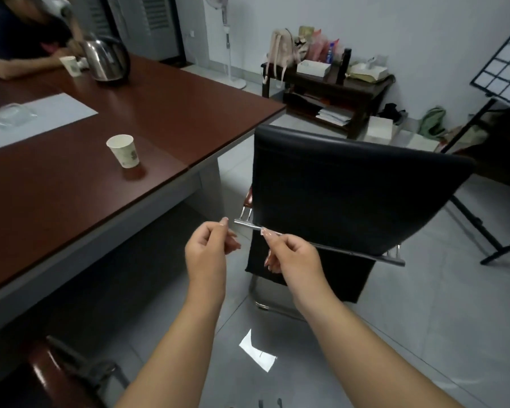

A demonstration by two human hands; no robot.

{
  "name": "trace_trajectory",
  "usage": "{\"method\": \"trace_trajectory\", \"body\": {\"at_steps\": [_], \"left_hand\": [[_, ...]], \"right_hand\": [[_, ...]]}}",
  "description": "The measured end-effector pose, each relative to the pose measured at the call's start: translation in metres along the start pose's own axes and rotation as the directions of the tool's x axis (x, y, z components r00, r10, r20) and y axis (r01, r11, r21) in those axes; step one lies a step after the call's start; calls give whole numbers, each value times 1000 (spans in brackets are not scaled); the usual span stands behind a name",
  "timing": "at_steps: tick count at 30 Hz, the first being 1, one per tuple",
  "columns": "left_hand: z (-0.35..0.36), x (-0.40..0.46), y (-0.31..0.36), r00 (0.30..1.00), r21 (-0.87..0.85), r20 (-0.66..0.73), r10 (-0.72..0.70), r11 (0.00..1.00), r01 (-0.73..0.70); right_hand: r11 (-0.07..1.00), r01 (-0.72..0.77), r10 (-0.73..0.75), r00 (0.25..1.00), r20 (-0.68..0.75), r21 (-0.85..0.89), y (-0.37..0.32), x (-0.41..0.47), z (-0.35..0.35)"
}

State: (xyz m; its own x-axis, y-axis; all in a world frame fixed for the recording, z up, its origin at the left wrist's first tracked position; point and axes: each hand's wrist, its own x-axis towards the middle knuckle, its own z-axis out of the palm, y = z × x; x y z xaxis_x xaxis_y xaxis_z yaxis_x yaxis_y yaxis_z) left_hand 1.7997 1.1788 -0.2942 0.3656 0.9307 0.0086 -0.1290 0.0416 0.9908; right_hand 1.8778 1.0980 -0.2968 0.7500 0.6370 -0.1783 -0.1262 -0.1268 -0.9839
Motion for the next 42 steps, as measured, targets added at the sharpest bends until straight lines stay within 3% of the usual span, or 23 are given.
{"method": "trace_trajectory", "body": {"at_steps": [11, 17, 23, 29, 34, 42], "left_hand": [[-14, 125, -16, 991, 104, -2, -133, 986, 132], [-4, 203, -29, 979, 143, -83, -185, 970, 195], [5, 276, -33, 968, 177, -124, -218, 955, 238], [7, 335, -62, 947, 238, -40, -318, 918, 318], [28, 383, -108, 857, 332, 147, -494, 841, 428], [69, 443, -159, 670, 499, 329, -666, 725, 475]], "right_hand": [[996, -90, 93, 983, 159, -26, 8, 116, 79], [997, -75, 74, 971, 229, -2, 1, 205, 114], [993, -109, 96, 971, 217, 49, 3, 275, 146], [954, -283, 270, 955, 126, 100, 29, 314, 162], [915, -353, 378, 919, -113, 197, 44, 354, 161], [844, -404, 530, 731, -429, 354, 73, 421, 150]]}}
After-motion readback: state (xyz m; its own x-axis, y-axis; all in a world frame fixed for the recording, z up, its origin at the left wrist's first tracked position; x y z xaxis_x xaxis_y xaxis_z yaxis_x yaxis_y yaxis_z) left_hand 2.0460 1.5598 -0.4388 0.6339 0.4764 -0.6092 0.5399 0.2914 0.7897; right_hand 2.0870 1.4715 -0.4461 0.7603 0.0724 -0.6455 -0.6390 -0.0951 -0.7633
